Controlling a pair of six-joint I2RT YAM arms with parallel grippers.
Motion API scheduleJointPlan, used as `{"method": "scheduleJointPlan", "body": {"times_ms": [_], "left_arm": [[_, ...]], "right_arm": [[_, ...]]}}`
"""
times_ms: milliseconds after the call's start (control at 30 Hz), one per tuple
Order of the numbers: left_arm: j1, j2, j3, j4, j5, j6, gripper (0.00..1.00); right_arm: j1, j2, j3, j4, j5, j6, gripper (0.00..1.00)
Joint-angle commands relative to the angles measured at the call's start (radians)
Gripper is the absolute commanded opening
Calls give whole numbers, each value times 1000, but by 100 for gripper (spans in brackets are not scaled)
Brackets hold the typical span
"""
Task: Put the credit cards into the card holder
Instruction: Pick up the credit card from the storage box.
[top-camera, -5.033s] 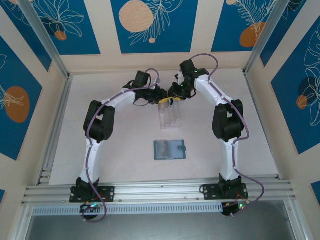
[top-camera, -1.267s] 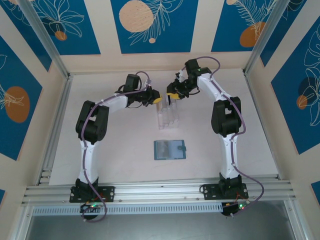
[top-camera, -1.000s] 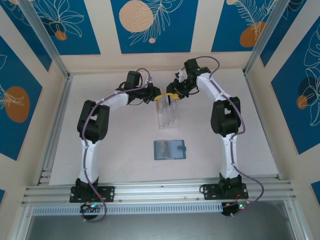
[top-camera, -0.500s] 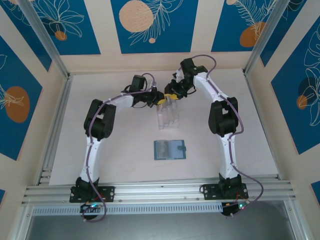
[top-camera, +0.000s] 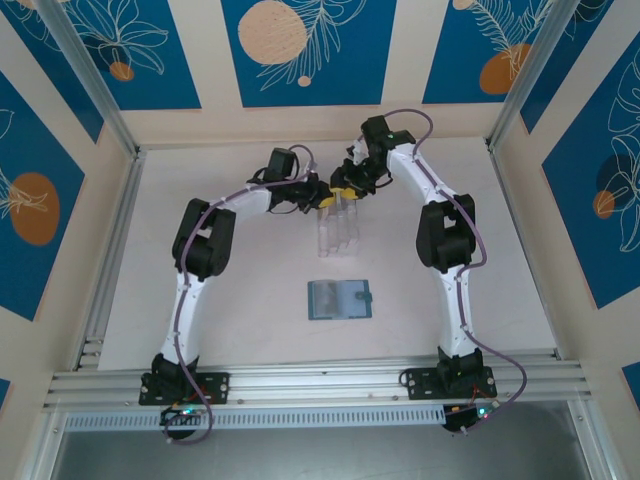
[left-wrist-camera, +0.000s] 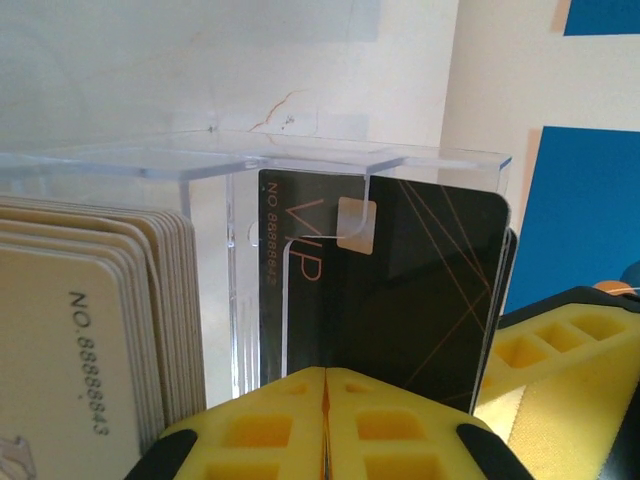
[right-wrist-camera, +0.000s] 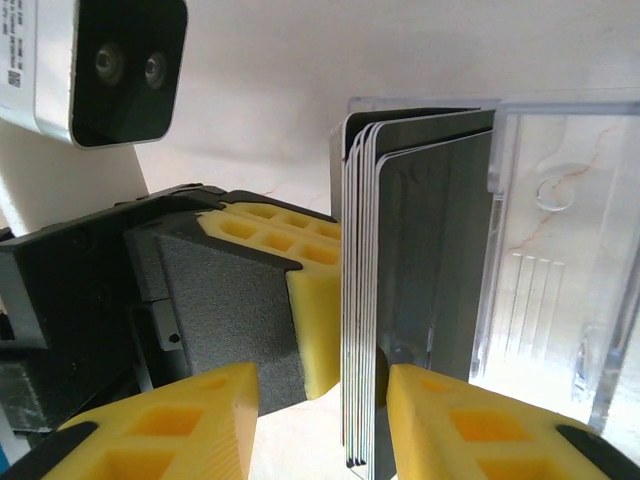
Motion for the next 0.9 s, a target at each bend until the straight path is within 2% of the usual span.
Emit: {"method": "scheduleJointPlan", "body": {"times_ms": [0,400,867], "left_arm": [[-49,27,43,-43,-9,55,8],[-64,43,113,-215,-79,176,8],[-76,55,166,-313,-132,237,9]], "right_arm": [[16,-2,2,-22,-56,-7,39],[-5,-42,-27,-8,-46,-2,32],[-12,-68,-32,-3,-62,-1,25]]}}
